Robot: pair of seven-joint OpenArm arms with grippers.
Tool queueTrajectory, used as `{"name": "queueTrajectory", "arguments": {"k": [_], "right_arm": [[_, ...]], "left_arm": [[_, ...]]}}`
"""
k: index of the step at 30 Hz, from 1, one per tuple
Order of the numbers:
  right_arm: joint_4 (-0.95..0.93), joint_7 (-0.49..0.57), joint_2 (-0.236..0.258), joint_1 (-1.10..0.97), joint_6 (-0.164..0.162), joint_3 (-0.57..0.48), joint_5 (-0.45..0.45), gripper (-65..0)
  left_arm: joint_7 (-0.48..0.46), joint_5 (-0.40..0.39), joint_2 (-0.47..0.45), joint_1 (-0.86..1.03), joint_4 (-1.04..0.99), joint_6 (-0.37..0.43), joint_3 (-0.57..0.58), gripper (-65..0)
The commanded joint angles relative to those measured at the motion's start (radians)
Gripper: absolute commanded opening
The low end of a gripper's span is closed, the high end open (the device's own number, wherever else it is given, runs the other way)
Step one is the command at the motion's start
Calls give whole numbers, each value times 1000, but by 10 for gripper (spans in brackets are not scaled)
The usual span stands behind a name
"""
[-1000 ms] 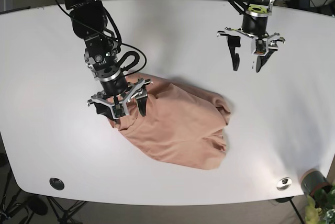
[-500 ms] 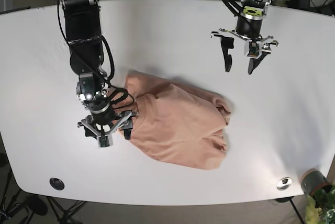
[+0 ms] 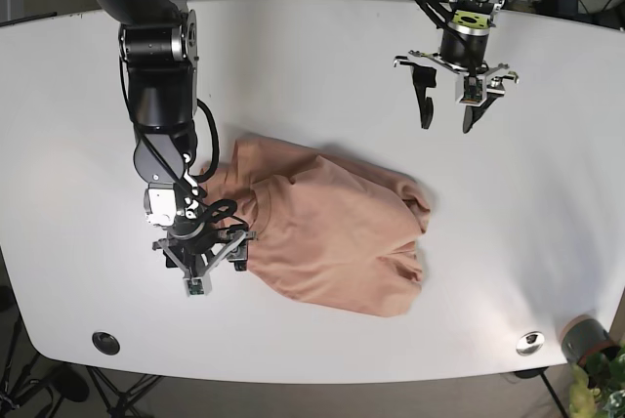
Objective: Fold the T-shirt properly
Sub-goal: 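Lower the right gripper onto the peach T-shirt edge and pinch it, then lift the pinched shirt with the right gripper, pulling it up off the table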
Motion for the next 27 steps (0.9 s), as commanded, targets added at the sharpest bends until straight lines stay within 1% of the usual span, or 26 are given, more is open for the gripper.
{"name": "queueTrajectory", "arguments": {"k": [1, 5, 10, 15, 18, 22, 24, 27], "right_arm": [[-47, 26, 5, 65, 2, 2, 8, -212], [-159, 73, 7, 113, 8, 2, 8, -212], [-229, 79, 7, 142, 8, 2, 8, -212], [-234, 80, -3, 142, 9, -3, 6, -212], [-236, 80, -24, 142, 9, -3, 2, -212], [-237, 80, -32, 134, 9, -3, 3, -212], [-237, 80, -49, 122, 9, -4, -3, -214], [-237, 80, -56, 117, 9, -4, -3, -216]], "left_arm": [[-31, 4, -5, 2, 13, 1, -2, -296], [-31, 4, -5, 3, 12, 1, -2, -296], [-31, 4, -5, 5, 12, 1, -2, -296], [-31, 4, -3, 5, 12, 1, -2, -296], [-31, 4, -3, 5, 10, 1, -2, -296], [-31, 4, -5, 5, 10, 1, -2, -296], [-31, 4, -5, 5, 10, 1, -2, -296], [-31, 4, -5, 5, 10, 1, -2, -296]]}}
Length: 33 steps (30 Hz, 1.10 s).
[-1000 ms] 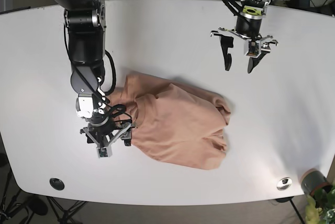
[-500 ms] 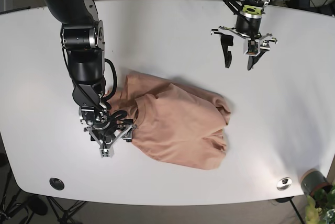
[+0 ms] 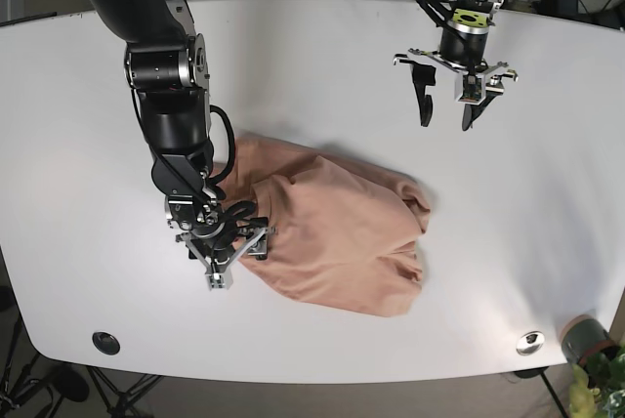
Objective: Fold the T-shirt properly
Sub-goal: 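Lift the pinched shirt with the right gripper, pulling it up off the table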
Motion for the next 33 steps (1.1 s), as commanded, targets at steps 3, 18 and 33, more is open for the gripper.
{"name": "queueTrajectory", "arguments": {"k": [3, 18, 33], "right_arm": [[13, 22, -1, 34, 6, 0, 4, -219], [13, 22, -2, 35, 4, 0, 4, -392], [22, 18, -2, 32, 4, -2, 2, -650]], "left_arm": [[-30, 4, -7, 2, 16, 1, -2, -296], [-30, 4, -7, -2, -23, 1, -2, -296], [-30, 4, -7, -4, -26, 1, -2, -294]]}}
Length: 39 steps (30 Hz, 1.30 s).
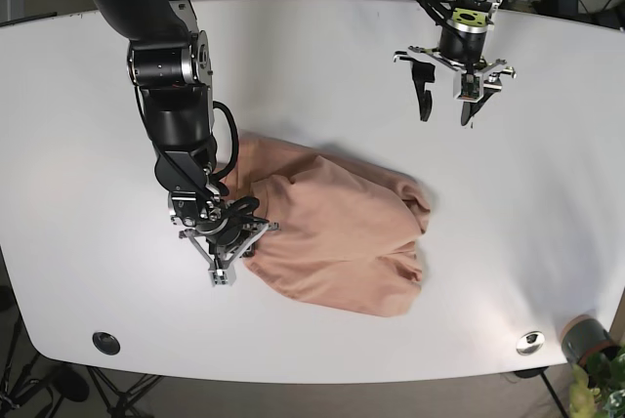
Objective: Fold the T-shirt properly
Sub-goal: 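Lift the pinched shirt with the right gripper, pulling it up off the table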
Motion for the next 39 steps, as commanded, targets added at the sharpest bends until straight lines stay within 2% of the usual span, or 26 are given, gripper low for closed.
{"name": "queueTrajectory", "arguments": {"k": [1, 9, 17, 22, 27, 31, 39], "right_arm": [[28, 14, 2, 37, 5, -2, 3, -650], [381, -133, 2, -77, 5, -2, 4, -650], [719, -285, 2, -116, 5, -2, 6, -650], [865, -356, 8, -113, 6, -2, 6, -650], [1023, -428, 14, -107, 69, -2, 4, -650], [1136, -468, 16, -107, 100, -3, 4, -650], [1274, -506, 45, -133, 112, -95, 4, -650]], "left_arm": [[-30, 3, -5, -1, 15, 1, -2, -294], [-30, 3, -2, -18, 15, 1, 7, -293], [-30, 3, -7, -36, -17, 1, 84, -293], [-30, 3, -7, -56, -34, 1, 129, -293], [-30, 3, -7, -68, -35, 1, 167, -293], [-30, 3, -7, -91, -35, 1, 190, -293], [-29, 3, -7, -93, -35, 1, 193, -293]]}}
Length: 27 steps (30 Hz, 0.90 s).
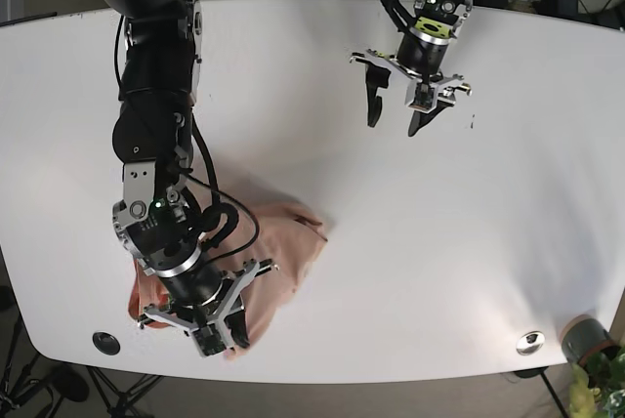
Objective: Fold the T-shirt properly
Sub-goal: 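Lift the pinched shirt with the right gripper, pulling it up off the table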
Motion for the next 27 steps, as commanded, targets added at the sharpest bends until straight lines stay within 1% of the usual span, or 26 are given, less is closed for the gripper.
{"name": "queueTrajectory", "arguments": {"k": [1, 5, 8, 12, 15, 19, 20, 23, 27], "right_arm": [[68, 33, 0, 18, -4, -14, 7, -650], [137, 33, 4, 30, -3, -38, 7, -650], [156, 33, 28, 64, -3, -64, 7, -650], [157, 33, 42, 122, -1, -109, 10, -650], [156, 33, 59, 178, -1, -152, 8, -650], [157, 33, 60, 238, -1, -190, 8, -650], [157, 33, 60, 254, 3, -195, 8, -650], [156, 32, 56, 299, 45, -199, 8, -650], [156, 32, 54, 354, 55, -228, 8, -650]], "left_arm": [[-28, 1, -3, 0, 17, 1, -2, -293], [-28, 1, -3, 0, 15, 1, 0, -293], [-28, 1, -1, -1, 7, 1, 0, -293], [-28, 1, 2, -21, -13, 1, 3, -293], [-28, -1, 1, -50, -33, 1, 35, -293], [-28, -2, 1, -55, -36, 1, 70, -293], [-28, -2, 1, -55, -34, 1, 81, -293], [-28, -2, 1, -56, -31, 1, 102, -293], [-30, -5, 5, -56, -29, 1, 104, -293]]}}
